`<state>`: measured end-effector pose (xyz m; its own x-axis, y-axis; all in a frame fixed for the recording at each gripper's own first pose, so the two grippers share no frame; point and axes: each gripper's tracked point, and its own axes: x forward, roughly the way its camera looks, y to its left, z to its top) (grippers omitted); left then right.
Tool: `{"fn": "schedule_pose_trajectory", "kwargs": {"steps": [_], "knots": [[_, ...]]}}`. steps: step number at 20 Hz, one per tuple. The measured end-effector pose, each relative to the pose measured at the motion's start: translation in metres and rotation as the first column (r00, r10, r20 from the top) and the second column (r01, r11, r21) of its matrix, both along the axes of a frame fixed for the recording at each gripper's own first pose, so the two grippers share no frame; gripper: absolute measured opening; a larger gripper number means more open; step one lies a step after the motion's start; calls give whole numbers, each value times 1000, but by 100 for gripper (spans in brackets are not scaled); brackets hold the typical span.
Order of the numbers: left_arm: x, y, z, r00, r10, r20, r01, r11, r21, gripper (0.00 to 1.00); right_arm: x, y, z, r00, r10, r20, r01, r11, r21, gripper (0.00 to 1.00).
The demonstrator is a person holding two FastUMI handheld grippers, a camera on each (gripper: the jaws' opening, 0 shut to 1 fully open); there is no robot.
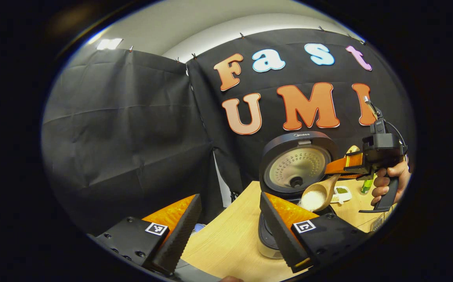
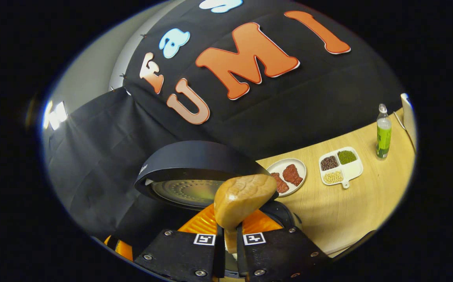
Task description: Close the left gripper, press the button to open the rice cooker; take a wooden spoon from the chopstick holder with the right hand, scoop a spoonful of rice and pour it into the rice cooker, then put the wooden spoon back into the chopstick holder.
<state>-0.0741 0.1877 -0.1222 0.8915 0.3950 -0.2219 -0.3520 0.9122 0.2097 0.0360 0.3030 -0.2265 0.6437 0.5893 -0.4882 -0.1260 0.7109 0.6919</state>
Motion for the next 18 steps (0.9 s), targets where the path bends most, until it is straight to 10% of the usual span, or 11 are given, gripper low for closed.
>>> {"fn": "schedule_pose_trajectory", "kwargs": {"steps": [18], "knots": [[-5,15,2,1000,25,-5,-25,999,23,94,12,6,29,958,129,255,-77,976,-203,12]]}}
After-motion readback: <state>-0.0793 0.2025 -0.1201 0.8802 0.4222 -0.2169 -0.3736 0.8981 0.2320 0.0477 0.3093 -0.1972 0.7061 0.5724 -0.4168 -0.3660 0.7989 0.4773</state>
